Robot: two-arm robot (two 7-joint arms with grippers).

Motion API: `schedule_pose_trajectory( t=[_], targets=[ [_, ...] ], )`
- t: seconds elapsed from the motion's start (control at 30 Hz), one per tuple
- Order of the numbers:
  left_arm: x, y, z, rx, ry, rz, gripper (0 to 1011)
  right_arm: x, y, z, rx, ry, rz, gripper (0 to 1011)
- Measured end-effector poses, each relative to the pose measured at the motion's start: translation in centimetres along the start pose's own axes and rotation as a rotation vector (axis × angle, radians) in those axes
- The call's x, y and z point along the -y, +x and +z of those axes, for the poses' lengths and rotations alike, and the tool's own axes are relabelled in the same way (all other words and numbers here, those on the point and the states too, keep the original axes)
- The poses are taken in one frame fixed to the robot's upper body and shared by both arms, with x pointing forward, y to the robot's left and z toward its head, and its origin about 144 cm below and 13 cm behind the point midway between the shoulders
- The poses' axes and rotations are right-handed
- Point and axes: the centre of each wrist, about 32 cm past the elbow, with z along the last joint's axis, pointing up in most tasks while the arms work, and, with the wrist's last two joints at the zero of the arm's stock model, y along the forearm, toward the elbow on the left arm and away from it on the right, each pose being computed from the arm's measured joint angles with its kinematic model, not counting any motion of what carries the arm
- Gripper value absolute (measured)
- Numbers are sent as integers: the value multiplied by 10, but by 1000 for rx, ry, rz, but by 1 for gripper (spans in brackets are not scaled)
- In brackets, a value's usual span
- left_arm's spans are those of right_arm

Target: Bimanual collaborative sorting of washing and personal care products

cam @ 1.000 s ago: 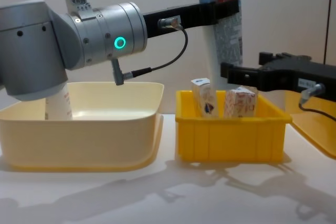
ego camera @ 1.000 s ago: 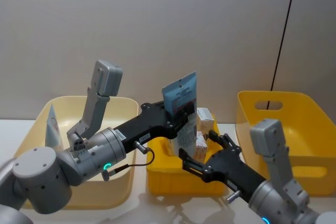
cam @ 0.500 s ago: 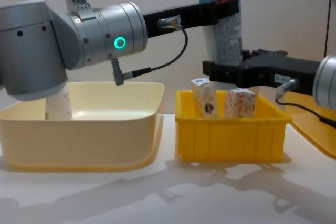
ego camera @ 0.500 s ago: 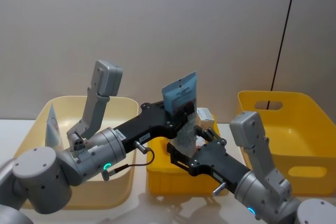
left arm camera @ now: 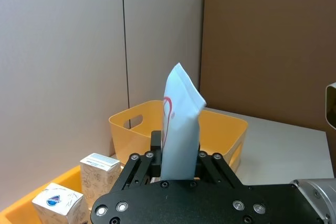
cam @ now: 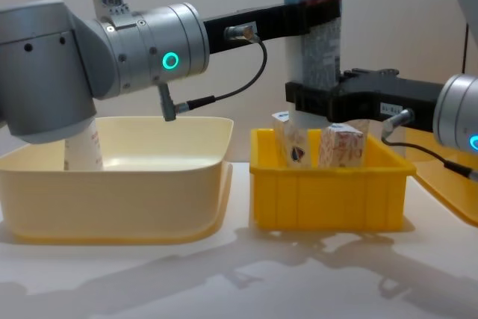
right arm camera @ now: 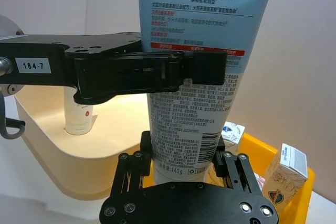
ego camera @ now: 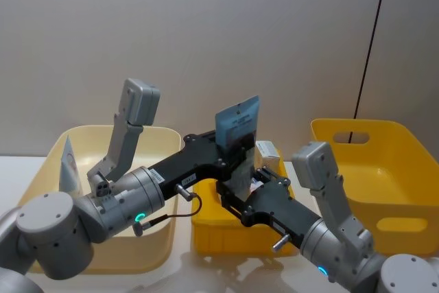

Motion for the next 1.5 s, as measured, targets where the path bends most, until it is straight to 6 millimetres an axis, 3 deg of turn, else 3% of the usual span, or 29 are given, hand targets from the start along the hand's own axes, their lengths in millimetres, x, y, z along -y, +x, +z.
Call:
schedule_pose_trajectory(
  t=[0.07,0.17,0.27,0.77,1.5],
  targets=[
    [0,0,0,0,0,-1,292,0,0,0,0,0,1,647],
    [0,0,0,0,0,-1,426,0,0,0,0,0,0,635],
    [0,0,0,0,0,-1,481,1,0,0,-2,0,-4,624],
    [0,0,0,0,0,0,974,14,7,-1,-6,-12,-131,603],
    [0,0,0,0,0,0,1000,35,36,4,33,20,-466,603]
  ],
)
